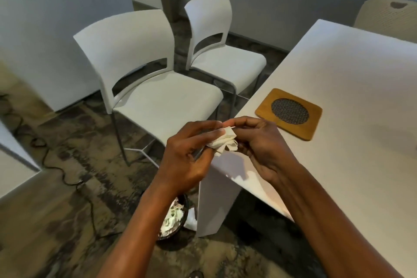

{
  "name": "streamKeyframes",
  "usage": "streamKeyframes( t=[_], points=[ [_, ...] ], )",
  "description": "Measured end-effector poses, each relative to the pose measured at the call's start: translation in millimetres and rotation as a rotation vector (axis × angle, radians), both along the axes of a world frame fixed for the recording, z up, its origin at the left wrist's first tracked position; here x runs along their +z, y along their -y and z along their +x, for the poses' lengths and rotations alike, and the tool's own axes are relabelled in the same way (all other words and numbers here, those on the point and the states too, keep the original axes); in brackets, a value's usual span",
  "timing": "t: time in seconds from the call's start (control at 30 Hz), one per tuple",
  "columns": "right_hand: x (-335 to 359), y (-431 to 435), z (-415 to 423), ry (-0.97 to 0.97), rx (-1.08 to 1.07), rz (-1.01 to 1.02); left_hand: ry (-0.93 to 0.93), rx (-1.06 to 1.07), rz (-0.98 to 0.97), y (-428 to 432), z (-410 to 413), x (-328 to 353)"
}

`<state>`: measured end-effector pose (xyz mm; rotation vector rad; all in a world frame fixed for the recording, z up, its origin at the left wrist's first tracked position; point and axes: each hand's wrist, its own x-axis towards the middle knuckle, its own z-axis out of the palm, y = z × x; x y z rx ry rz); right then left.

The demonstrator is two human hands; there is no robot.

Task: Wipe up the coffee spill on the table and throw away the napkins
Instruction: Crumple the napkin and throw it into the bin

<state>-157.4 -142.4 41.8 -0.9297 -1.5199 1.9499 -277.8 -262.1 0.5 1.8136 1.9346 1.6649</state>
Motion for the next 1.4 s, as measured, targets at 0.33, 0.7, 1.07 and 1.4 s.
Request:
streamKeyframes(
  t=[0.33, 0.7, 1.07, 1.4],
  points=[
    [-13, 18, -50, 0.052, 0.453, 0.006, -0.134, 0.141, -0.059, 51, -60, -29],
    [-65, 69, -117, 0.422, 0.301, 0.678, 0.198, 0.201, -0.157, 75, -96, -63],
    [-127, 102, -159, 0.475, 0.233, 0.835, 1.060, 0.173, -0.109, 90, -125, -138],
    [-138, 110, -161, 0.657, 0.619, 0.804, 0.944, 0.588, -0.474, 70, -132, -235]
  ],
)
